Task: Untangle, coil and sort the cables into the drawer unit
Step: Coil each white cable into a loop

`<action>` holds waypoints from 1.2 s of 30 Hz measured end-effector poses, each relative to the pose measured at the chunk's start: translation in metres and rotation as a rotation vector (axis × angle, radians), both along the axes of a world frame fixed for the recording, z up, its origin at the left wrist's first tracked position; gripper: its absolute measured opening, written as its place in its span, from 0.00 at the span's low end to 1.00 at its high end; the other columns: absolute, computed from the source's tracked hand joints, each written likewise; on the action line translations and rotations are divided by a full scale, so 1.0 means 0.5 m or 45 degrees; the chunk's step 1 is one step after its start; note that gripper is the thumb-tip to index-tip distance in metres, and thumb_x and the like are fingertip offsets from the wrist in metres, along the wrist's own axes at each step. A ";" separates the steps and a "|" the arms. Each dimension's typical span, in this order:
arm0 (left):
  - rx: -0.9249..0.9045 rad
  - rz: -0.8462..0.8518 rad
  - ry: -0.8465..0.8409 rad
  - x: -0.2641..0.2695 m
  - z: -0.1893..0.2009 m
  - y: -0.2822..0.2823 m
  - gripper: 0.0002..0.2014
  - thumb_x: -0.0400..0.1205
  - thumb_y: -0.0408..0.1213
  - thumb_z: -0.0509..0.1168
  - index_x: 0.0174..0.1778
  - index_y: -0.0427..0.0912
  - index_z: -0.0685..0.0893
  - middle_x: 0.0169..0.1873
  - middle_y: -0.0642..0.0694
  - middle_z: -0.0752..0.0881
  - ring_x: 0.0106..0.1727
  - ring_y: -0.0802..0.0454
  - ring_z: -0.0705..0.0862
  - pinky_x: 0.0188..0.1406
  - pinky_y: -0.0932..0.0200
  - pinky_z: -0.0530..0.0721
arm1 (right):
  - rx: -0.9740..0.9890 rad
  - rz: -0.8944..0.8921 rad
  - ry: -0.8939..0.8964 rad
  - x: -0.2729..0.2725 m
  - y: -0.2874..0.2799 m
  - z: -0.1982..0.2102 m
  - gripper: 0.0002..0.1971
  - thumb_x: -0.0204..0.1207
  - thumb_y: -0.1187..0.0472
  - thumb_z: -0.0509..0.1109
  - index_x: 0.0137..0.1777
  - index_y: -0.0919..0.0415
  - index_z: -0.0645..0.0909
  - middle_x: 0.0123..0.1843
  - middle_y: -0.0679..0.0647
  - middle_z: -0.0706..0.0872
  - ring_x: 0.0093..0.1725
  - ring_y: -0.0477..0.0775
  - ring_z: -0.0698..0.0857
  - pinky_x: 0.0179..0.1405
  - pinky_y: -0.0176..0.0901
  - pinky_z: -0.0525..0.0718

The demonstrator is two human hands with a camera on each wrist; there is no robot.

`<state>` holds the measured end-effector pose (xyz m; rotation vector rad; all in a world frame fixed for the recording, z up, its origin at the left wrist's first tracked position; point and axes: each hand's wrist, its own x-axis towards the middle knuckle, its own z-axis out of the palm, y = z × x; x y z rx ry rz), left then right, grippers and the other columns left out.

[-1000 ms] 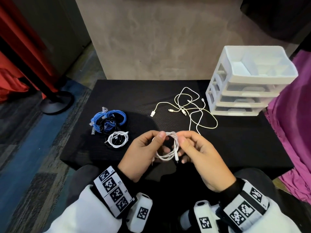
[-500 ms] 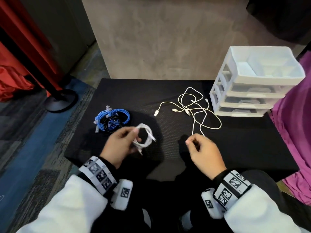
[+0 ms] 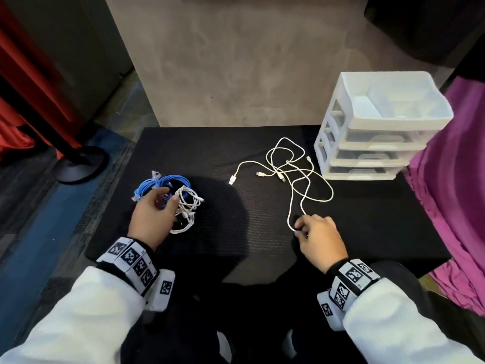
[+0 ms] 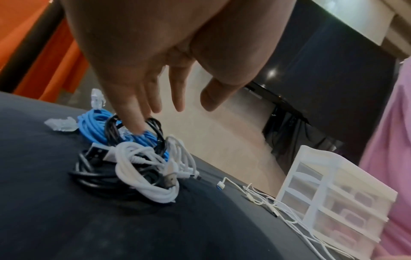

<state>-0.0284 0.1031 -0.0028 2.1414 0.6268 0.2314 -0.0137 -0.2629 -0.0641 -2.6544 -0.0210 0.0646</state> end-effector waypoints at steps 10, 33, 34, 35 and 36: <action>-0.028 -0.848 -0.515 -0.071 0.019 -0.216 0.24 0.82 0.24 0.67 0.71 0.50 0.84 0.69 0.53 0.81 0.71 0.52 0.81 0.73 0.51 0.79 | 0.343 0.389 -0.258 -0.094 0.048 0.162 0.06 0.76 0.57 0.69 0.47 0.44 0.75 0.40 0.39 0.80 0.51 0.41 0.80 0.66 0.47 0.69; -0.072 -0.381 -0.126 -0.037 0.044 -0.177 0.15 0.87 0.57 0.62 0.45 0.59 0.93 0.42 0.62 0.92 0.46 0.70 0.87 0.47 0.67 0.79 | 0.419 0.442 -0.029 -0.090 -0.100 0.234 0.01 0.85 0.54 0.73 0.51 0.46 0.84 0.32 0.51 0.83 0.29 0.61 0.78 0.33 0.57 0.82; -0.055 -0.407 -0.132 -0.041 0.052 -0.176 0.15 0.87 0.57 0.62 0.46 0.59 0.93 0.42 0.60 0.93 0.47 0.66 0.88 0.47 0.64 0.81 | 0.410 0.436 -0.019 -0.087 -0.102 0.228 0.02 0.85 0.53 0.72 0.50 0.46 0.84 0.32 0.52 0.83 0.30 0.61 0.79 0.34 0.58 0.83; -0.030 -0.433 -0.140 -0.044 0.058 -0.176 0.14 0.87 0.56 0.63 0.48 0.59 0.93 0.42 0.55 0.93 0.47 0.60 0.89 0.47 0.62 0.83 | 0.397 0.432 -0.005 -0.084 -0.103 0.222 0.03 0.86 0.51 0.71 0.50 0.46 0.84 0.32 0.52 0.83 0.31 0.61 0.80 0.36 0.59 0.84; -0.015 -0.460 -0.153 -0.048 0.064 -0.174 0.12 0.87 0.55 0.65 0.50 0.58 0.93 0.41 0.52 0.93 0.47 0.57 0.89 0.47 0.63 0.83 | 0.377 0.432 0.018 -0.081 -0.102 0.218 0.05 0.86 0.50 0.71 0.49 0.46 0.85 0.32 0.51 0.83 0.32 0.59 0.81 0.39 0.59 0.84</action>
